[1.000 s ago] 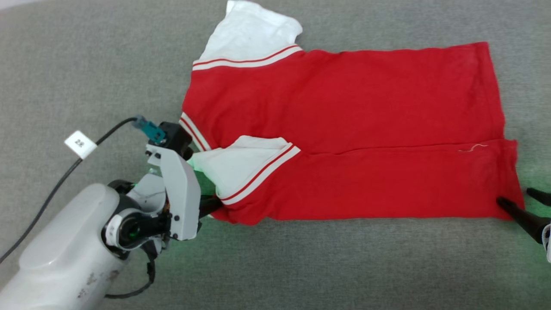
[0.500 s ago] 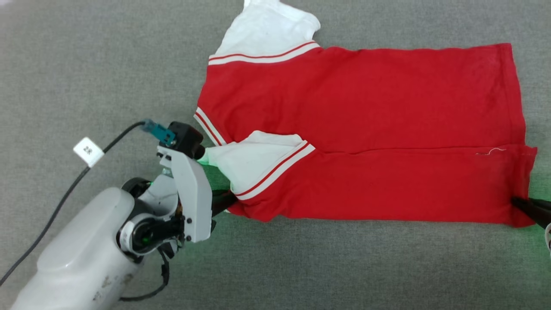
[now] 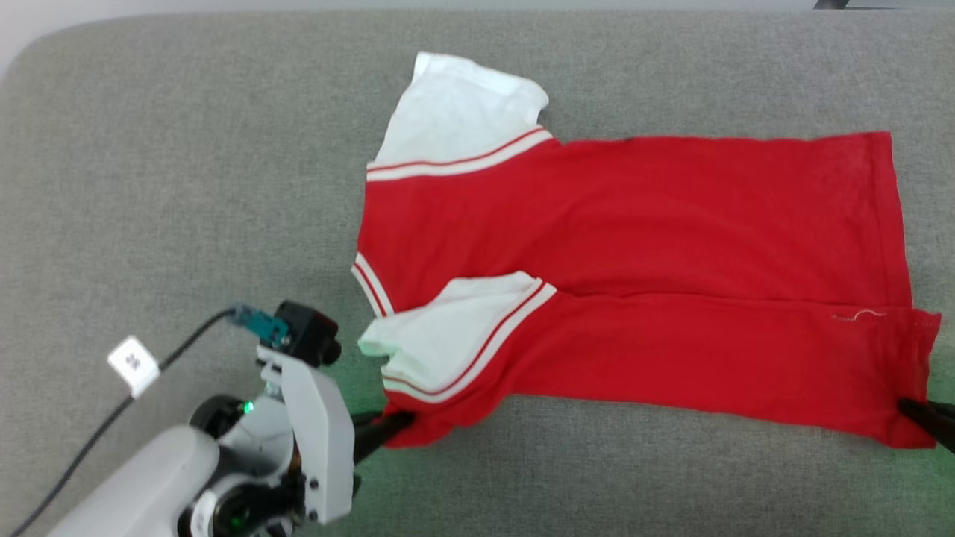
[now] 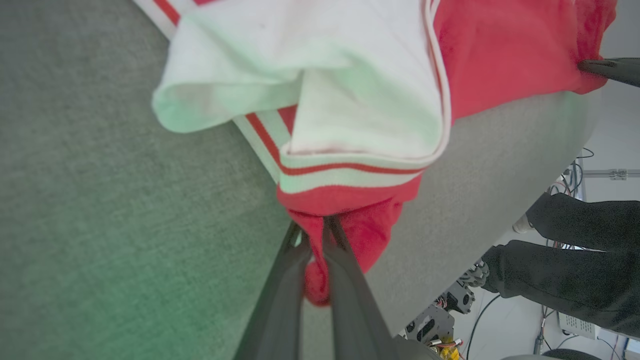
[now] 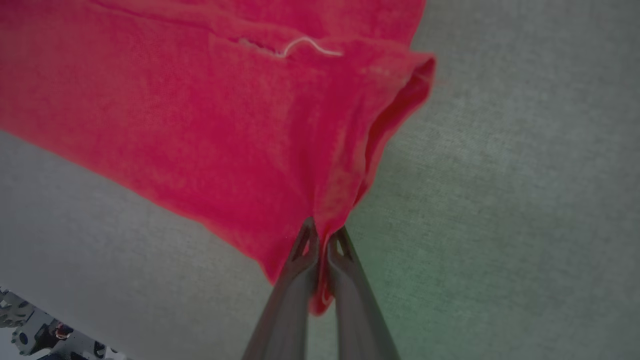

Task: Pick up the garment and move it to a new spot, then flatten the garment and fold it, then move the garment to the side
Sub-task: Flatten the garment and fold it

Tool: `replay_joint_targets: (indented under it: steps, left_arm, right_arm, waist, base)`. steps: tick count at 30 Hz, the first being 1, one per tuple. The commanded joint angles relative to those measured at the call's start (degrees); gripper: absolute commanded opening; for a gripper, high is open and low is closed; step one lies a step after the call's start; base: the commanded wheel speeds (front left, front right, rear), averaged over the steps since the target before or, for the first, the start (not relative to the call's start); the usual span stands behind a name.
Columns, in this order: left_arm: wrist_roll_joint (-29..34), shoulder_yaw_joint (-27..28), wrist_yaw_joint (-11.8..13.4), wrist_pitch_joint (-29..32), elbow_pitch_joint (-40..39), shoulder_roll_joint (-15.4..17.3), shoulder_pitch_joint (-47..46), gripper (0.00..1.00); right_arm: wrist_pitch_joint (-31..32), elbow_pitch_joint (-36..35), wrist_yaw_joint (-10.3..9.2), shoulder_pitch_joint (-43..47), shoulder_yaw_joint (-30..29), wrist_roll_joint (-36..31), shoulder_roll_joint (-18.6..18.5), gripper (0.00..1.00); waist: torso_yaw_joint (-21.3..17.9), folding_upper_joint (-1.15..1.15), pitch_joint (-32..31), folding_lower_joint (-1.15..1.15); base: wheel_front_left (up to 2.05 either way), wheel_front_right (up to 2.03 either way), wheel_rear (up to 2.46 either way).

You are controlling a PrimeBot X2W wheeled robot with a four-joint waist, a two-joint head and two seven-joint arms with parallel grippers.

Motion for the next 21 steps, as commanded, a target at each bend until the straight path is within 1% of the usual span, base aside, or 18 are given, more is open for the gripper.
replay_joint_targets:
  steps: [1,7,12,13,14,15,16,17,21]
  left_arm:
    - [0.15,0.06,0.82,-0.43,-1.7,0.64,1.72,0.0]
    - [0.22,0.65,2.76,-1.67,-5.21,1.45,3.93,0.0]
    - [-0.05,1.1,3.2,-2.58,-6.1,1.48,4.85,0.0]
    - [0.3,1.18,3.26,-2.92,-6.21,1.58,4.93,0.0]
    - [0.73,1.33,3.29,-3.43,-6.36,1.65,4.87,0.01]
    - [0.97,1.67,3.46,-4.17,-6.47,1.64,4.88,0.35]
    - [1.19,1.94,3.59,-4.81,-6.55,1.63,5.07,0.76]
    - [1.46,2.17,3.66,-5.45,-6.78,1.77,5.29,1.0]
    - [1.74,4.22,4.37,-8.65,-7.64,2.26,6.18,1.0]
  right_arm:
    - [0.4,-0.84,-0.05,1.41,-0.95,-0.16,0.33,0.0]
    - [1.78,-2.72,-0.05,3.68,-3.64,-0.25,0.88,0.0]
    - [1.62,-2.43,-0.05,4.15,-5.51,-0.1,1.36,0.0]
    - [1.17,-2.43,-0.05,4.16,-5.8,-0.56,1.48,0.19]
    - [0.46,-2.31,-0.05,4.09,-6.15,-0.98,1.84,0.55]
    - [-0.27,-2.21,-0.05,3.98,-6.34,-1.37,2.19,0.96]
    - [-1.0,-2.09,-0.05,3.89,-6.7,-1.66,2.72,1.0]
    - [-1.98,-2.25,-0.05,3.62,-7.0,-2.13,3.16,1.0]
    - [-7.66,-2.14,-0.05,2.38,-9.56,-4.82,5.88,1.0]
  waist:
    - [0.11,0.0,-0.22,0.0]
    - [0.44,0.0,-0.74,0.0]
    - [0.59,0.0,-1.45,0.0]
    - [0.64,0.0,-1.56,0.0]
    - [0.68,0.0,-1.64,0.0]
    - [0.71,0.0,-1.71,0.0]
    - [0.73,0.0,-1.8,0.0]
    - [0.72,0.0,-1.84,0.0]
    - [0.82,0.0,-2.2,0.0]
  base:
    - [0.0,0.0,0.0]
    - [0.0,0.0,0.0]
    - [0.0,0.0,0.0]
    - [0.0,0.0,0.0]
    - [0.0,0.0,0.0]
    - [0.0,0.0,0.0]
    - [0.0,0.0,0.0]
    - [0.0,0.0,0.0]
    - [0.0,0.0,0.0]
